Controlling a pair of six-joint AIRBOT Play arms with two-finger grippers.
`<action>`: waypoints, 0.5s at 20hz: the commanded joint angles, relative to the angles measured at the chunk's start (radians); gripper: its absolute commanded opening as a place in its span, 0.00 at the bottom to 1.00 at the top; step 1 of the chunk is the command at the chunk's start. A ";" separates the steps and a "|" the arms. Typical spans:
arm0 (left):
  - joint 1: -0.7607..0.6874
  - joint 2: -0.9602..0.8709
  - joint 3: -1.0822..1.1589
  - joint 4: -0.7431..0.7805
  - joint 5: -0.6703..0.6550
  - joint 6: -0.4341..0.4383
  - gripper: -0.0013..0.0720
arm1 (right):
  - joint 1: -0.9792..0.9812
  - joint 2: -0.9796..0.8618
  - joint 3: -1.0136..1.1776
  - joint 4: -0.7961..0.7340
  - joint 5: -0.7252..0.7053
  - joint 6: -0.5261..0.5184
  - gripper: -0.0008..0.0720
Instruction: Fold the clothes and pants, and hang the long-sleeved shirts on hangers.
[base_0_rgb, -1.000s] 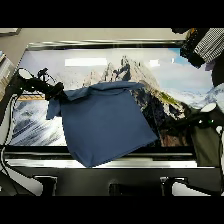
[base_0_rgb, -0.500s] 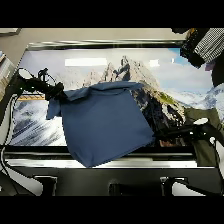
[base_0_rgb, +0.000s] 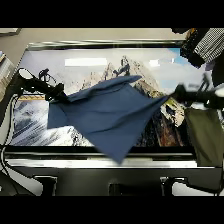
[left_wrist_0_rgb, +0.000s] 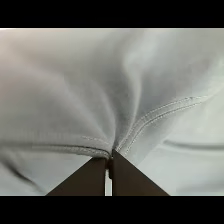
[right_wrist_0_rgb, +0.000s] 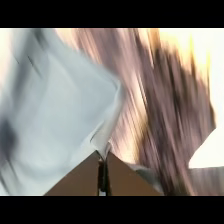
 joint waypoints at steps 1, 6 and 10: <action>-0.024 -0.012 -0.005 0.000 -0.004 -0.005 0.04 | 0.021 -0.193 0.349 -0.005 -0.062 0.134 0.05; -0.069 -0.027 -0.004 0.000 -0.001 -0.027 0.04 | 0.088 -0.352 0.404 -0.003 -0.036 0.221 0.29; -0.069 -0.026 -0.004 0.000 -0.022 -0.026 0.04 | 0.023 -0.294 0.404 -0.008 0.213 0.080 0.61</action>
